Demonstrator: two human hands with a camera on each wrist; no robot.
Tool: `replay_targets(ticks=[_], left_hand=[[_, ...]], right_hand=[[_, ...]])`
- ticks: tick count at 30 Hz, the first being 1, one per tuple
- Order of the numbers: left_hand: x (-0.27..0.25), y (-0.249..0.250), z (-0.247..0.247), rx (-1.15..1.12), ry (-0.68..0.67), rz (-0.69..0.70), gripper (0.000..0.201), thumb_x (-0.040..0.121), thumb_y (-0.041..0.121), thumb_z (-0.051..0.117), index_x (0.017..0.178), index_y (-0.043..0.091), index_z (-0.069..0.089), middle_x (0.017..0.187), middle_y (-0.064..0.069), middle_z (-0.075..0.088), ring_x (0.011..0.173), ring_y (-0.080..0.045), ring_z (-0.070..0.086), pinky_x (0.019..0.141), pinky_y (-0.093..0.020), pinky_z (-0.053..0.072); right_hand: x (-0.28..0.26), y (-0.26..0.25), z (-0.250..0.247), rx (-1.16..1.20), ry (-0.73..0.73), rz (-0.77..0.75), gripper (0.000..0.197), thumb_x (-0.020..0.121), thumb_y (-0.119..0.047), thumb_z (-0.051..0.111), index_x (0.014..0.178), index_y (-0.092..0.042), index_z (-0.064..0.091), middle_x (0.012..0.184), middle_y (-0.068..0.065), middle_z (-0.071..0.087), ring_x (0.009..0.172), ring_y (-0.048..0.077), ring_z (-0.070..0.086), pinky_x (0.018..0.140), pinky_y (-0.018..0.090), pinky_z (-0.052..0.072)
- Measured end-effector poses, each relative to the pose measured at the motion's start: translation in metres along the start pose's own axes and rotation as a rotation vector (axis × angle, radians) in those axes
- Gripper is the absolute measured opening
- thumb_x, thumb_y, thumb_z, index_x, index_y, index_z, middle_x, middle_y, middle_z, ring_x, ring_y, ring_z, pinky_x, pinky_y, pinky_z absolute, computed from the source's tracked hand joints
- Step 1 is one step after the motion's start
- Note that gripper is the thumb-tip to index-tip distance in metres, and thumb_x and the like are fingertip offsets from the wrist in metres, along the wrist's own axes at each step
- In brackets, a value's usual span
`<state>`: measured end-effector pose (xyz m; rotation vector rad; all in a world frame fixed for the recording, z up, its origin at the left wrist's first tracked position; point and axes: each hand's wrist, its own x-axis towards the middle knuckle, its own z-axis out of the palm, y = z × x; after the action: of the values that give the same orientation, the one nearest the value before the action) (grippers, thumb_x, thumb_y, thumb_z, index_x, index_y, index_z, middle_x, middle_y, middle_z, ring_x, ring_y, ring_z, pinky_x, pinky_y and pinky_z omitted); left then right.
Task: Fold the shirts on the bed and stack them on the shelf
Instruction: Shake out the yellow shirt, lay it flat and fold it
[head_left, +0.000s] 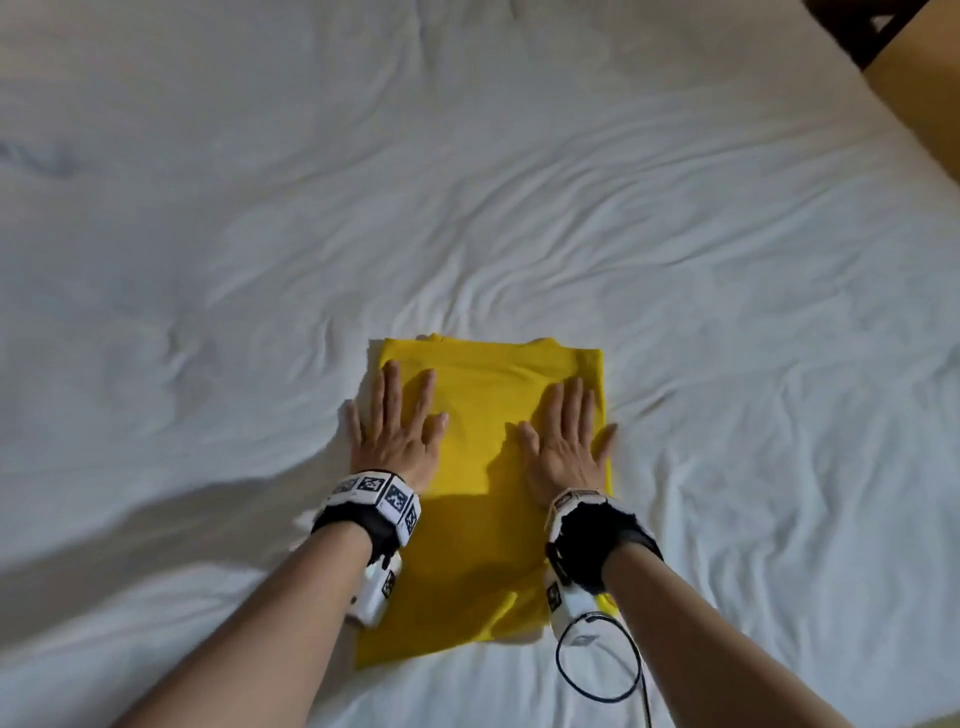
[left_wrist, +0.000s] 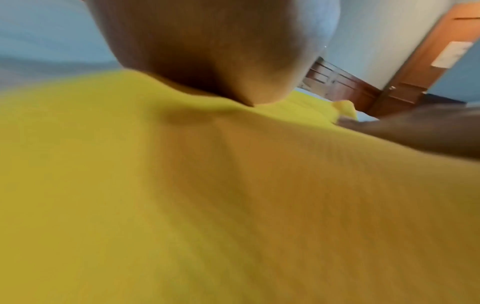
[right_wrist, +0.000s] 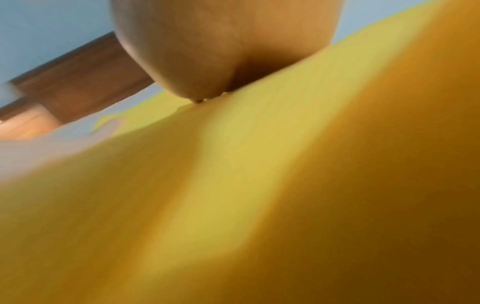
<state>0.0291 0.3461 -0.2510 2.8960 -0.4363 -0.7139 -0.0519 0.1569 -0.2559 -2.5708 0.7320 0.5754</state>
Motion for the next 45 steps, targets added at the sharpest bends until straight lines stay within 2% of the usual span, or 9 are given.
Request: replay_targets(ticks=[5,9,12,15,21,27,35,39,45], left_hand=[[0.004,-0.02,-0.025,-0.32,0.136,-0.267,0.071,0.099,0.045,0.042,0.153,0.005,0.019,0.16,-0.015,0.016,0.146,-0.029,0.018,0.116,-0.044,0.02],[0.025,-0.019,-0.051,-0.546,0.034,-0.377,0.041,0.075,0.049,0.072,0.091,0.013,0.066,0.099,-0.012,0.067,0.091,-0.03,0.062,0.078,-0.037,0.05],[0.038,-0.02,-0.068,-0.664,-0.109,-0.406,0.037,0.07,0.042,0.081,0.07,0.013,0.057,0.081,-0.011,0.065,0.08,-0.029,0.063,0.068,-0.032,0.048],[0.043,-0.026,-0.086,-0.907,-0.142,-0.376,0.053,0.049,0.043,0.084,0.085,0.008,0.067,0.094,-0.014,0.072,0.089,-0.031,0.068,0.081,-0.042,0.055],[0.023,-0.027,-0.19,-1.37,0.163,-0.065,0.027,0.078,0.008,0.074,0.104,0.013,0.072,0.106,-0.014,0.073,0.098,-0.033,0.069,0.089,-0.046,0.053],[-0.016,-0.036,-0.287,-1.42,0.466,0.296,0.02,0.068,0.014,0.076,0.086,0.023,0.079,0.09,0.0,0.076,0.091,-0.024,0.069,0.083,-0.038,0.054],[-0.055,-0.082,-0.159,-1.24,0.467,0.163,0.036,0.07,-0.006,0.08,0.076,0.03,0.078,0.069,0.011,0.072,0.066,0.003,0.062,0.067,-0.013,0.049],[-0.083,-0.103,-0.067,-1.086,0.271,0.023,0.031,0.061,0.021,0.076,0.082,0.044,0.075,0.074,0.015,0.073,0.068,0.007,0.062,0.066,-0.013,0.049],[-0.108,-0.126,-0.001,-0.937,0.137,-0.047,0.06,0.067,-0.007,0.079,0.076,0.052,0.071,0.085,0.036,0.068,0.083,0.011,0.066,0.078,-0.01,0.052]], right_hand=[[0.005,0.032,-0.032,0.111,0.088,0.223,0.081,0.096,-0.057,0.037,0.155,-0.012,0.004,0.162,0.01,-0.002,0.149,0.028,0.002,0.12,0.045,0.007],[0.02,0.023,-0.059,0.302,0.054,0.294,0.069,0.088,-0.059,0.055,0.139,-0.017,0.038,0.14,0.012,0.047,0.13,0.033,0.044,0.106,0.045,0.036],[0.034,0.014,-0.069,0.534,0.034,0.388,0.068,0.079,-0.055,0.071,0.128,-0.011,0.052,0.122,0.015,0.061,0.113,0.034,0.058,0.097,0.045,0.046],[0.036,0.002,-0.09,0.793,0.019,0.348,0.034,0.079,-0.034,0.078,0.087,-0.002,0.069,0.09,0.02,0.069,0.087,0.033,0.066,0.089,0.048,0.053],[0.03,-0.044,-0.178,1.233,0.192,-0.067,0.003,0.083,-0.012,0.073,0.081,-0.013,0.071,0.075,0.006,0.071,0.071,0.019,0.064,0.065,0.032,0.051],[0.003,-0.075,-0.261,1.407,0.233,-0.465,0.034,0.085,0.007,0.058,0.076,-0.021,0.076,0.086,0.0,0.072,0.088,0.019,0.064,0.086,0.036,0.052],[-0.016,-0.031,-0.162,0.981,0.151,-0.485,0.011,0.075,0.004,0.07,0.073,-0.006,0.068,0.069,0.001,0.06,0.07,0.009,0.05,0.064,0.028,0.04],[-0.028,0.01,-0.076,0.737,-0.061,-0.362,0.013,0.072,-0.008,0.069,0.071,-0.021,0.07,0.059,-0.009,0.058,0.06,-0.002,0.047,0.059,0.024,0.037],[-0.06,0.03,-0.031,0.597,-0.082,-0.312,0.042,0.07,0.005,0.067,0.085,-0.033,0.078,0.094,-0.027,0.07,0.096,-0.015,0.06,0.091,0.022,0.049]])
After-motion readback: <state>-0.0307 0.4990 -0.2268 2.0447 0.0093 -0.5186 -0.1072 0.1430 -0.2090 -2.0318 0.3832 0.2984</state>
